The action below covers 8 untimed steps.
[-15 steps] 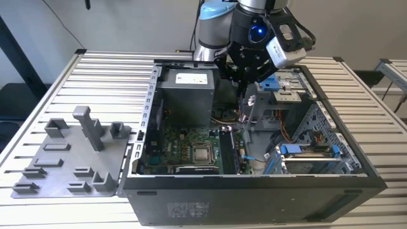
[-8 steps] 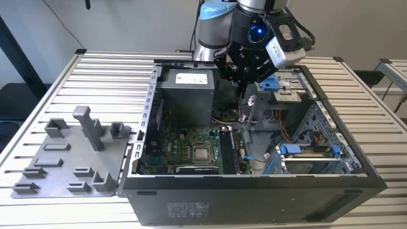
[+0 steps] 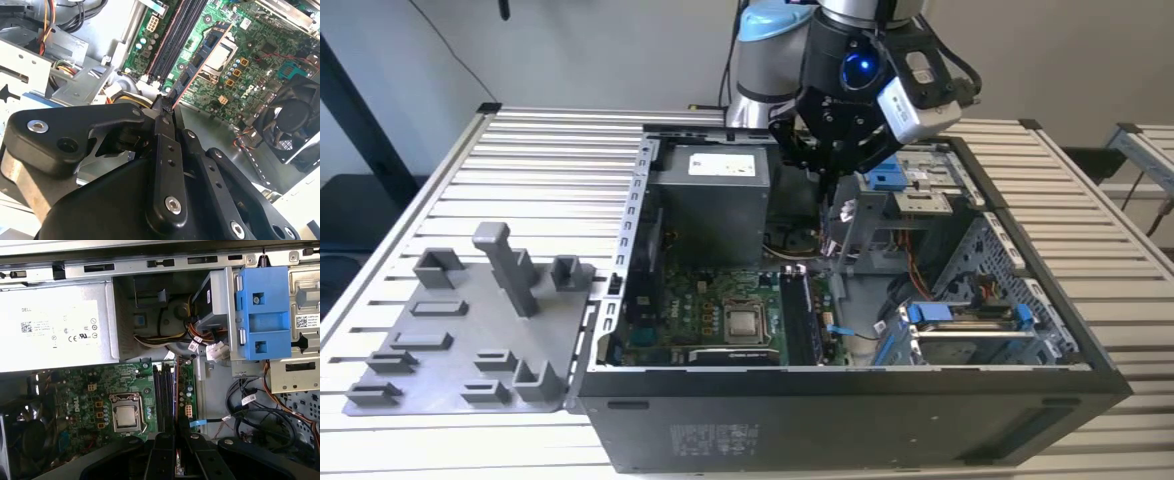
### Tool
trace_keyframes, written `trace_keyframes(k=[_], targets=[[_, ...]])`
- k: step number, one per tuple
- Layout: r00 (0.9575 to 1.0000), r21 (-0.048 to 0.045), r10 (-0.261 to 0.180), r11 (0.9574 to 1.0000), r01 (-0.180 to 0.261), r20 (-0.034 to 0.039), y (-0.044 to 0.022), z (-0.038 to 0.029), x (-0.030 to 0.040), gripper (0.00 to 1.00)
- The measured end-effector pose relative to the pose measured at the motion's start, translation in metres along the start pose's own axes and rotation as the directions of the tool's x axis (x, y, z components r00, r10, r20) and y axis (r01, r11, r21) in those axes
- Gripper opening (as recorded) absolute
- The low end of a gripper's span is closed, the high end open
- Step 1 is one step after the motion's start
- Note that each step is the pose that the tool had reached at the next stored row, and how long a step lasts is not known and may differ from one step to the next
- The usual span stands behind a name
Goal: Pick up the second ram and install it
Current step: 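Insert the second ram into the second slot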
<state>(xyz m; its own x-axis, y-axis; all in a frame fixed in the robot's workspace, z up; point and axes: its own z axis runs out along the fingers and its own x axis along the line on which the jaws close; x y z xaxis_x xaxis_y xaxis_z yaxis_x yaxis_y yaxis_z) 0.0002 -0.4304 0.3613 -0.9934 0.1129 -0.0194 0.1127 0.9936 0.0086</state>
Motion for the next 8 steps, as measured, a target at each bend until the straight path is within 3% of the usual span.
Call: trace_keyframes(k=[5, 8], targets=[[1.0, 0.0, -0.005, 1.0, 0.005, -0.0036, 0.0, 0.0028, -0.001, 0.14], [0.9995, 0.0001, -0.032, 0.9995, 0.032, -0.0071, 0.0002, 0.0066, -0.0025, 0.14]])
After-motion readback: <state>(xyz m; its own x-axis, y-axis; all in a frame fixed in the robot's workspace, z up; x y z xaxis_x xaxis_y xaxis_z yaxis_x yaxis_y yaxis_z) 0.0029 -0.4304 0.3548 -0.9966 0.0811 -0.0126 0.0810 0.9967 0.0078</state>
